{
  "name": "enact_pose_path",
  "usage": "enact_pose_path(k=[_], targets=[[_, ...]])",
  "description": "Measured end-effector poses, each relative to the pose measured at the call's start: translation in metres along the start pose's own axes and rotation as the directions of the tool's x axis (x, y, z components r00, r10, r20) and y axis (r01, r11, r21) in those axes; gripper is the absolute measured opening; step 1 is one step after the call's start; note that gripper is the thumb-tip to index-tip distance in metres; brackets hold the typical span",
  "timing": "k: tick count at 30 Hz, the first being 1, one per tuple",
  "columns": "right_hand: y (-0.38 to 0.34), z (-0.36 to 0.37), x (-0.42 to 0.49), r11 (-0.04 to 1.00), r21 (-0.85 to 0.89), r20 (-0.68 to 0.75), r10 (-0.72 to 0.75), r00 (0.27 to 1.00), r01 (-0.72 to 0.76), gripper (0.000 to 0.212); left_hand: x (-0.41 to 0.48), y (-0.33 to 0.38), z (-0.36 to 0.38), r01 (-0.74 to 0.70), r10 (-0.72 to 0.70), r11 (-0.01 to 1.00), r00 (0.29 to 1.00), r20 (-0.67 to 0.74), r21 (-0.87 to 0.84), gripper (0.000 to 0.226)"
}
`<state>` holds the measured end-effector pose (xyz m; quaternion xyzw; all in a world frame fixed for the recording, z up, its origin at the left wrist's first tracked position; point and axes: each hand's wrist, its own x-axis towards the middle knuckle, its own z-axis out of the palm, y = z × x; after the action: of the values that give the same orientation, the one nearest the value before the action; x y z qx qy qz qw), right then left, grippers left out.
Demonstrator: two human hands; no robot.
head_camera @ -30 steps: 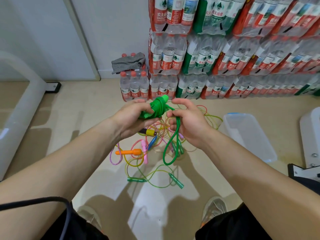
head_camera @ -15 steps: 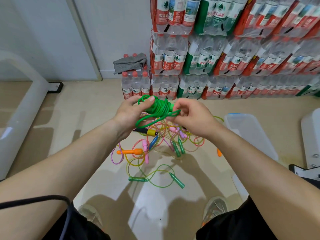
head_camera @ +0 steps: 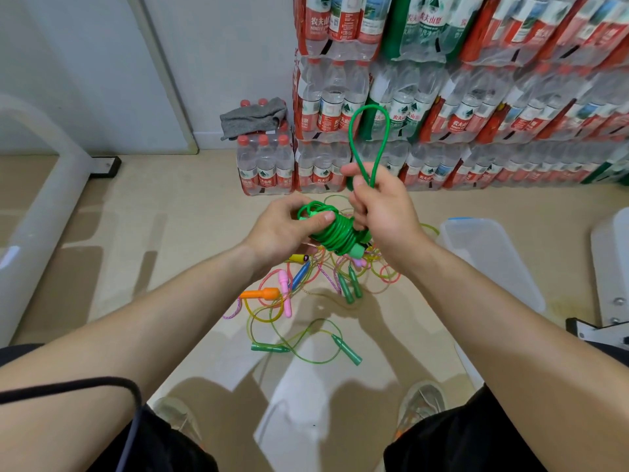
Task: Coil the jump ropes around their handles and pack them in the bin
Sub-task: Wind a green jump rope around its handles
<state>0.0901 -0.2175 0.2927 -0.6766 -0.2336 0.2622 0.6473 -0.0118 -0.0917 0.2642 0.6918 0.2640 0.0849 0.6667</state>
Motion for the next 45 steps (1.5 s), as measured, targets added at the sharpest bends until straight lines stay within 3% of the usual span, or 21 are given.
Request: enact_pose_path(k=[3, 5, 12, 17, 19, 21, 22, 24, 29, 32, 36, 40, 45], targets=[[-0.004, 0.002, -0.001, 0.992, 0.050, 0.039, 0.115, 0.993, -0.117, 0.054, 0.000, -0.001, 0.005, 0.009, -0.013, 0.998, 0.998, -0.067, -0.058, 0.038], [-0.004, 0.004, -0.003, 0.993, 0.009, 0.039, 0.120, 0.992, -0.121, 0.061, 0.000, -0.003, 0.007, 0.016, -0.029, 0.993, 0.993, -0.110, -0.114, 0.041], [0.006, 0.007, -0.003, 0.977, 0.130, 0.115, 0.157, 0.981, -0.172, 0.031, -0.001, -0.004, 0.002, -0.052, 0.007, 0.979, 0.976, -0.218, -0.197, 0.033], [-0.006, 0.002, 0.002, 0.967, 0.150, 0.080, 0.193, 0.978, -0.203, 0.022, -0.001, -0.004, 0.004, -0.059, 0.039, 0.991, 0.987, -0.158, -0.120, 0.020], [-0.008, -0.001, 0.003, 0.981, 0.057, 0.083, 0.179, 0.980, -0.184, 0.020, -0.001, -0.005, 0.005, -0.072, 0.065, 0.995, 0.993, -0.100, -0.067, 0.026], [-0.005, -0.005, 0.002, 0.974, -0.225, 0.084, 0.057, 0.995, -0.037, 0.027, -0.001, -0.006, 0.007, -0.078, 0.077, 0.997, 0.996, -0.052, -0.025, 0.038], [-0.004, -0.007, 0.001, 0.925, -0.375, 0.083, -0.038, 0.996, 0.067, 0.026, -0.002, -0.006, 0.008, -0.078, 0.077, 0.997, 0.996, -0.040, -0.029, 0.040], [0.000, -0.008, 0.001, 0.837, -0.511, 0.092, -0.175, 0.980, 0.197, 0.024, -0.002, -0.006, 0.009, -0.055, 0.053, 0.996, 0.998, -0.026, -0.071, 0.039], [-0.005, -0.011, 0.004, 0.850, -0.494, 0.031, -0.192, 0.981, 0.182, 0.023, -0.003, -0.002, 0.006, -0.005, 0.009, 0.976, 1.000, 0.019, -0.218, 0.013], [-0.009, -0.015, 0.003, 0.810, -0.564, 0.065, -0.151, 0.986, 0.161, 0.031, -0.002, -0.002, 0.002, 0.031, -0.030, 0.967, 1.000, 0.008, -0.252, 0.012], [-0.002, -0.018, 0.005, 0.705, -0.668, 0.193, -0.145, 0.970, 0.238, 0.023, -0.001, -0.003, 0.001, 0.056, -0.064, 0.964, 0.998, -0.023, -0.261, 0.014], [0.002, -0.017, 0.004, 0.650, -0.705, 0.226, -0.171, 0.959, 0.282, 0.024, -0.003, -0.004, 0.002, 0.065, -0.075, 0.968, 0.997, -0.032, -0.243, 0.015], [0.001, -0.012, -0.005, 0.648, -0.684, 0.228, -0.247, 0.942, 0.335, 0.040, -0.002, -0.003, 0.003, 0.057, -0.070, 0.974, 0.996, -0.048, -0.221, 0.019]])
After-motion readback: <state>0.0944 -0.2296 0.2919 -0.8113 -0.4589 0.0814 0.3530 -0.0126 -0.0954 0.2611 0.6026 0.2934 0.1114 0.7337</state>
